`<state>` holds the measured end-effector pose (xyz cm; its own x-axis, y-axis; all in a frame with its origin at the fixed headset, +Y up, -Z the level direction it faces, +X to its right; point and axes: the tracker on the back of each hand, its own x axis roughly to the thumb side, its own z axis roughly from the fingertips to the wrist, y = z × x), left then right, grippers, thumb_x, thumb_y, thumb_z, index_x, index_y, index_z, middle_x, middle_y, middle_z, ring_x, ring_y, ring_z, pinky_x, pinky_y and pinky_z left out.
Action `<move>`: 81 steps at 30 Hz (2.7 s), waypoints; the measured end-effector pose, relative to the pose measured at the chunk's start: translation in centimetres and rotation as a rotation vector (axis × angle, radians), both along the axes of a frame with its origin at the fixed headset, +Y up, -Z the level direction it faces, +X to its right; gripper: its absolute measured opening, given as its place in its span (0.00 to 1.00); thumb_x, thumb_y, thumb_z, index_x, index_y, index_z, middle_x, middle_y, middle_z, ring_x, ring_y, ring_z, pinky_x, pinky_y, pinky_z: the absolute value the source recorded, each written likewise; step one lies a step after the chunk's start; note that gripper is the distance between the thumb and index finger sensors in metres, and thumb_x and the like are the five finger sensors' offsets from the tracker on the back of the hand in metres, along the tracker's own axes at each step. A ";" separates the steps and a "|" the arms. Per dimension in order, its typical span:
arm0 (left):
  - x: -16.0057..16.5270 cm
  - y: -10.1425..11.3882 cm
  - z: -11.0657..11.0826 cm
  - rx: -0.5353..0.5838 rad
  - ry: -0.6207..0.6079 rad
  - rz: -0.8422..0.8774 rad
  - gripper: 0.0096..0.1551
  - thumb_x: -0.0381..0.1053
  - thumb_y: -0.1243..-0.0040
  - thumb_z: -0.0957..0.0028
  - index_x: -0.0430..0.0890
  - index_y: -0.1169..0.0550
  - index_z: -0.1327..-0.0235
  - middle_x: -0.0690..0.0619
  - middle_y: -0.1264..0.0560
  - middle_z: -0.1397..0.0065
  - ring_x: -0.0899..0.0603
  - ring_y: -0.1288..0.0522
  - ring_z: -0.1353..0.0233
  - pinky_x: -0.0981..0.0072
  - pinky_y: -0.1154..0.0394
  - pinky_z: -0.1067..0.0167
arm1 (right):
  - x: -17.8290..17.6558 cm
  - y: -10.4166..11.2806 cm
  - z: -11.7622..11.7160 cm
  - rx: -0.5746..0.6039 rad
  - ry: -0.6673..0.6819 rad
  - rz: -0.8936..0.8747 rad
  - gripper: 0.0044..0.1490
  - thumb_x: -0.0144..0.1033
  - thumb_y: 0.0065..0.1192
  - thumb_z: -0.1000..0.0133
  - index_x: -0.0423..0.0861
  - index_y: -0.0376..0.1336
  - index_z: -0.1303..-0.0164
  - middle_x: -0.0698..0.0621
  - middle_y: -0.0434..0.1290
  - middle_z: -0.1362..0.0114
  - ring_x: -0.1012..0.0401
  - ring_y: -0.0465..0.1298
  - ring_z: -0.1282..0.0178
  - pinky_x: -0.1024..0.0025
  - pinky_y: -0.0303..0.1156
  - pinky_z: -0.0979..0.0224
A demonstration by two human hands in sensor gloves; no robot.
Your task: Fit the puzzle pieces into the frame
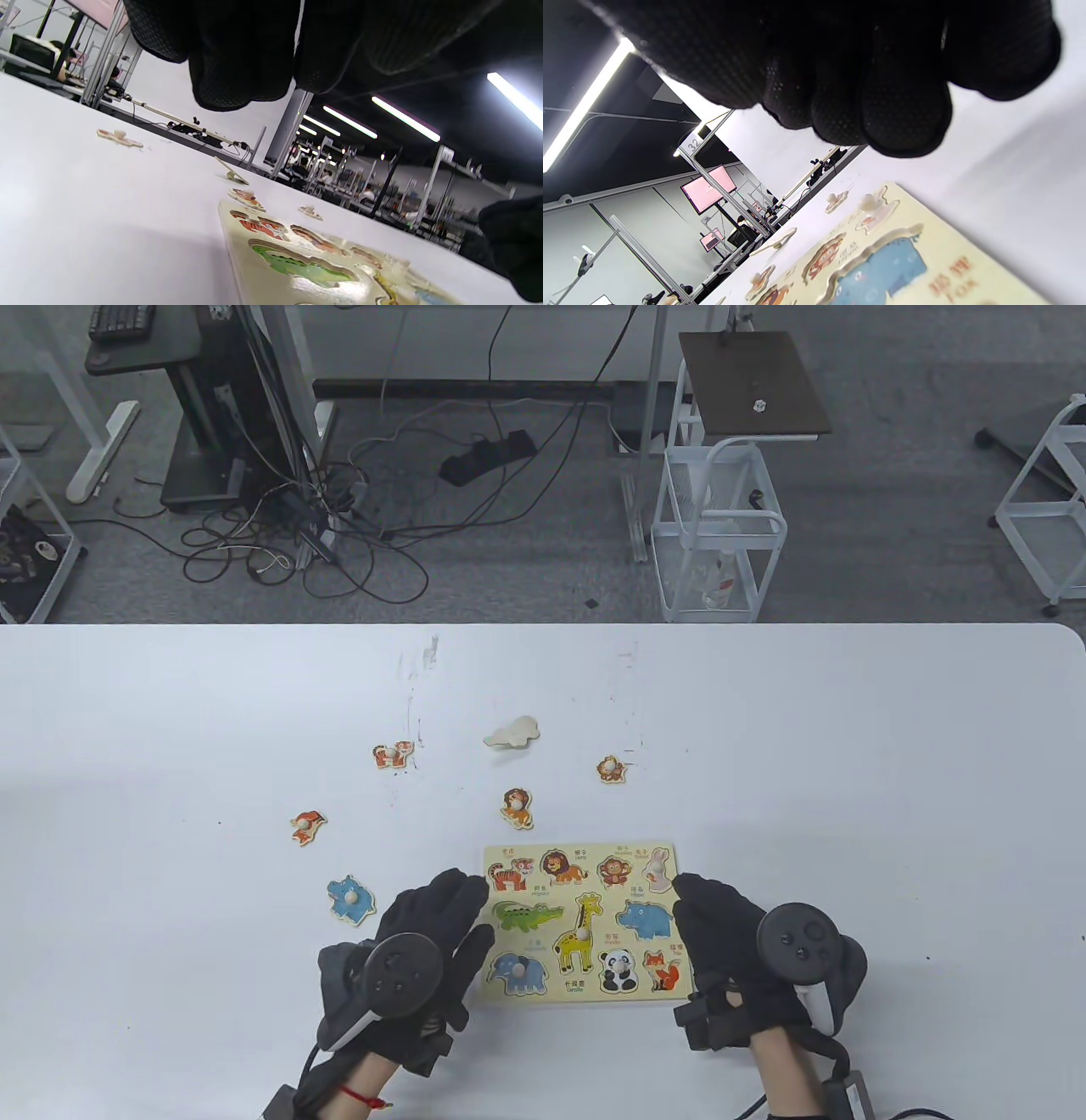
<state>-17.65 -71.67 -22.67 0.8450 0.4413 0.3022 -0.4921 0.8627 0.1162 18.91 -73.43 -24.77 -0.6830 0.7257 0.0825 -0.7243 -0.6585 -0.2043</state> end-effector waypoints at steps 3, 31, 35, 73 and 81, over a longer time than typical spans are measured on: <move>-0.6 -1.0 -0.8 -0.035 0.029 -0.048 0.32 0.63 0.44 0.50 0.56 0.23 0.32 0.46 0.26 0.23 0.39 0.20 0.27 0.48 0.31 0.25 | -1.0 0.9 0.2 0.021 0.017 0.031 0.30 0.43 0.74 0.54 0.42 0.75 0.44 0.42 0.80 0.42 0.45 0.85 0.54 0.44 0.78 0.49; -0.4 -1.6 0.0 0.024 -0.021 -0.162 0.32 0.64 0.42 0.51 0.56 0.23 0.32 0.46 0.25 0.24 0.40 0.20 0.28 0.46 0.32 0.25 | -11.5 2.8 -20.6 -0.199 0.204 0.931 0.31 0.34 0.80 0.58 0.50 0.73 0.42 0.47 0.73 0.31 0.48 0.84 0.49 0.45 0.77 0.43; -0.4 -1.6 0.0 0.027 -0.020 -0.164 0.33 0.64 0.41 0.51 0.55 0.23 0.32 0.46 0.25 0.24 0.39 0.20 0.29 0.46 0.31 0.26 | -12.1 1.5 -22.6 -0.210 0.224 0.932 0.32 0.34 0.82 0.60 0.51 0.74 0.43 0.48 0.74 0.33 0.49 0.85 0.51 0.46 0.78 0.44; 0.3 -1.4 0.6 0.028 -0.060 -0.228 0.33 0.64 0.41 0.51 0.55 0.22 0.33 0.46 0.24 0.25 0.40 0.18 0.31 0.45 0.30 0.27 | -11.8 -0.2 -25.1 -0.361 0.179 0.868 0.34 0.45 0.84 0.63 0.47 0.76 0.47 0.46 0.80 0.41 0.52 0.87 0.62 0.51 0.81 0.54; 0.4 -1.4 0.6 0.017 -0.068 -0.241 0.32 0.64 0.41 0.51 0.55 0.22 0.33 0.46 0.24 0.25 0.40 0.18 0.31 0.46 0.30 0.27 | -12.3 -0.8 -24.3 -0.212 0.303 0.968 0.28 0.36 0.87 0.65 0.52 0.79 0.53 0.49 0.80 0.41 0.57 0.88 0.66 0.55 0.83 0.55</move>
<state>-17.21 -73.08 -22.07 0.9026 0.2236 0.3678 -0.2793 0.9544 0.1051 6.61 -74.24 -49.12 -0.9536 -0.1036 0.2828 0.1329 -0.9874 0.0863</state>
